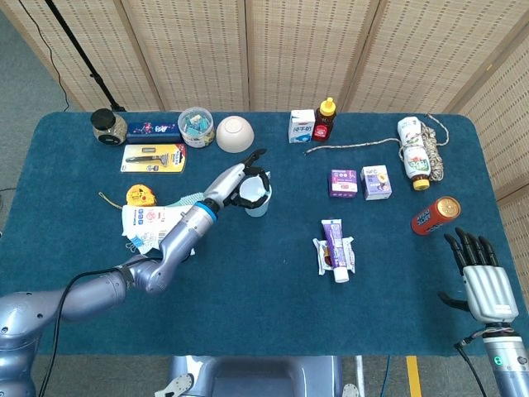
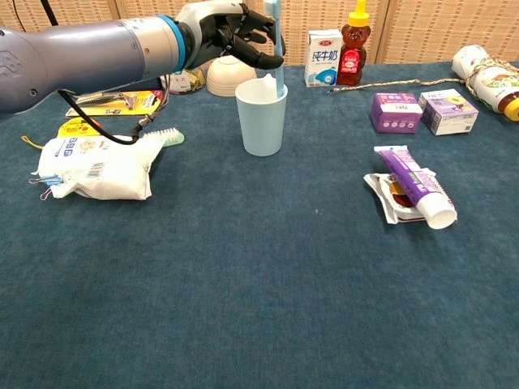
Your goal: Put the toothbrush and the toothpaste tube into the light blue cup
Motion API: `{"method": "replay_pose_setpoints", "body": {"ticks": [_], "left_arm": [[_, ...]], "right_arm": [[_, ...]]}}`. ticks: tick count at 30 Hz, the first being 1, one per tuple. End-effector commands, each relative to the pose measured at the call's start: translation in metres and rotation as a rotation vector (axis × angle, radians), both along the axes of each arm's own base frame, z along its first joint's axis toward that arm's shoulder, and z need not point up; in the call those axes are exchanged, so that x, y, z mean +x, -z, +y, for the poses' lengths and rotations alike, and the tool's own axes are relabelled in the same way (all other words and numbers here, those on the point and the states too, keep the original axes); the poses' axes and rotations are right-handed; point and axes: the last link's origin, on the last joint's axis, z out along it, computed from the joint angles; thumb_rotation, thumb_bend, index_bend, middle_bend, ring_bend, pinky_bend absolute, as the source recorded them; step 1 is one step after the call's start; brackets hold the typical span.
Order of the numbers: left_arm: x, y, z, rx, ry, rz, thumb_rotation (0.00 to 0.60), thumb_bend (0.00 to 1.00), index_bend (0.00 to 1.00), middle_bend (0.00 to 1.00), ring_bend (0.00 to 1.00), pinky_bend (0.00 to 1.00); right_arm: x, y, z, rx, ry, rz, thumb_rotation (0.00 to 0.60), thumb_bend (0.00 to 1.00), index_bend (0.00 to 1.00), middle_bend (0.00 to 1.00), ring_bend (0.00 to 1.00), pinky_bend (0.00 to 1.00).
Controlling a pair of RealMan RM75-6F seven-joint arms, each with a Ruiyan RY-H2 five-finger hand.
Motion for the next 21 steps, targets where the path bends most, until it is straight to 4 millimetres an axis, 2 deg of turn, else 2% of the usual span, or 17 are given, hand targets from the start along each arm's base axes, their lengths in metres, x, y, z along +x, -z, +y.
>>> {"method": "replay_pose_setpoints", "body": {"ticks": [1,4,8,9,11,16,21], "left_arm": [[0.0,0.008,-0.001,-0.012,-0.009,-0.029,0.6,0.39,0.54,0.0,0.0,0.0],[-0.003,0.009,0.001,0.002,-0.01,-0.039,0.6,0.39,0.42,0.0,0.0,0.0],[-0.004,0.008,0.003,0.019,-0.006,-0.051,0.6,0.39,0.08,0.0,0.0,0.0],[-0.004,0.006,0.003,0.03,-0.003,-0.056,0.6,0.39,0.05,0.0,0.0,0.0],[-0.004,0.003,0.003,0.037,0.0,-0.065,0.6,0.38,0.0,0.0,0.0,0.0],[-0.003,-0.01,0.0,0.066,0.021,-0.107,0.6,0.38,0.0,0.0,0.0,0.0],[-0.006,-0.047,-0.009,0.15,0.107,-0.106,0.6,0.37,0.0,0.0,0.0,0.0]], "right_arm": [[-0.001,0.0,-0.001,0.0,0.004,0.001,0.6,0.0,0.0,0.0,0.0,0.0],[-0.002,0.001,-0.002,0.003,0.008,0.001,0.6,0.0,0.0,0.0,0.0,0.0],[-0.002,0.001,-0.002,0.006,0.011,0.001,0.6,0.0,0.0,0.0,0.0,0.0],[-0.003,0.002,-0.002,0.007,0.012,0.002,0.6,0.0,0.0,0.0,0.0,0.0],[-0.002,0.002,-0.002,0.007,0.012,0.003,0.6,0.0,0.0,0.0,0.0,0.0],[-0.002,0.001,-0.001,0.008,0.009,-0.001,0.6,0.0,0.0,0.0,0.0,0.0],[-0.001,0.002,0.0,0.022,0.005,-0.008,0.6,0.0,0.0,0.0,0.0,0.0]]}}
